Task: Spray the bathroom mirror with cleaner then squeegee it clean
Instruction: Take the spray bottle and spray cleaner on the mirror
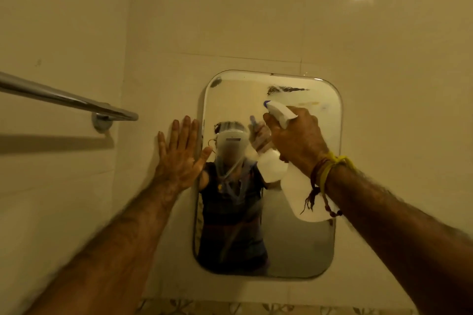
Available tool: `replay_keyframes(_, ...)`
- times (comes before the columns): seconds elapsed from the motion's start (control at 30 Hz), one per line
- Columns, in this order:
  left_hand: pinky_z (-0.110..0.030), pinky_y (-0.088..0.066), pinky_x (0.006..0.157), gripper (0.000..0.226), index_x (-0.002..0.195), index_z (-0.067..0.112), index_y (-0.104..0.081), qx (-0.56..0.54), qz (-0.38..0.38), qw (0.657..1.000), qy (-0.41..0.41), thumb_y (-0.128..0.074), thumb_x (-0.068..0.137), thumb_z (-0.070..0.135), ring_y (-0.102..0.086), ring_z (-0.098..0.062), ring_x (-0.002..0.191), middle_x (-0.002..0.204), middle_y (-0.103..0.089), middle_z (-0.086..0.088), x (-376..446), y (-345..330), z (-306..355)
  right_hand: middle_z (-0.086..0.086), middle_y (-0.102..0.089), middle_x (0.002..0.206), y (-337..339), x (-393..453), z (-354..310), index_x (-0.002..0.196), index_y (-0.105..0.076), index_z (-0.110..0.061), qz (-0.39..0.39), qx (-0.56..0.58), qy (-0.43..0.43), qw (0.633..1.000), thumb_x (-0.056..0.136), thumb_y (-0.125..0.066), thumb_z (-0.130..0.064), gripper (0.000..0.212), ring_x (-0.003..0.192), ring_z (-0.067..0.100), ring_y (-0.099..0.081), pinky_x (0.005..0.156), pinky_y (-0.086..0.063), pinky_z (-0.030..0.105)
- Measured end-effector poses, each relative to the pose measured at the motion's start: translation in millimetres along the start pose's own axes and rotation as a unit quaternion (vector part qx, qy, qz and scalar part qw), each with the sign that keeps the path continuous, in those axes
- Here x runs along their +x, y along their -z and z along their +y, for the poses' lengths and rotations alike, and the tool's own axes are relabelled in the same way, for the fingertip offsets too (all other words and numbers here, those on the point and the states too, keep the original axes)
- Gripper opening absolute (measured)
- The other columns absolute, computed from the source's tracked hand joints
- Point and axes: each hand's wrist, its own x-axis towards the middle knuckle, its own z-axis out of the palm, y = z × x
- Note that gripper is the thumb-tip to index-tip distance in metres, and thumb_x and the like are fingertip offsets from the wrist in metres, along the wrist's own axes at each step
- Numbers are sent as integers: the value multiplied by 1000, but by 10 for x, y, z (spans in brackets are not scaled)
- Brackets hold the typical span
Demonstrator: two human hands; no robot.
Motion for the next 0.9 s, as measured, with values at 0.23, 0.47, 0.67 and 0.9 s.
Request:
replay_keyframes(0.23,-61,9,124,77,163,23,3,-15,90,995,-47,-19,101,62,15,-25,157,171,14,-2,-48,-194,-95,1,-68,91,-540,-144,-42,113,-64,-21,-53,-15,-21,998,92,-60,-43,30,78,25,-69,66,-63,43)
replay_keyframes(0.47,-64,-5,124,76,163,20,-18,0,162,984,-79,-26,101,63,-6,-30,158,171,-12,-8,-84,-354,-166,-11,-65,79,-715,-512,453,99,-57,-40,-44,-18,-23,999,92,-60,-45,9,65,12,-67,49,-61,30)
replay_keyframes(0.67,-63,-2,124,80,163,20,-13,14,151,986,-64,-23,100,68,-4,-32,158,171,-9,-8,-77,-352,-134,-10,-64,78,-623,-717,681,100,-53,-41,-27,-21,-55,998,94,-59,-41,9,67,13,-67,52,-61,32)
replay_keyframes(0.9,-67,2,122,81,163,25,-2,4,107,994,-15,-23,99,70,2,-32,158,172,-1,-3,-119,-292,-33,-10,-62,76,49,-297,882,106,-66,-23,97,-1,-117,988,90,-62,-43,26,71,18,-68,61,-62,42)
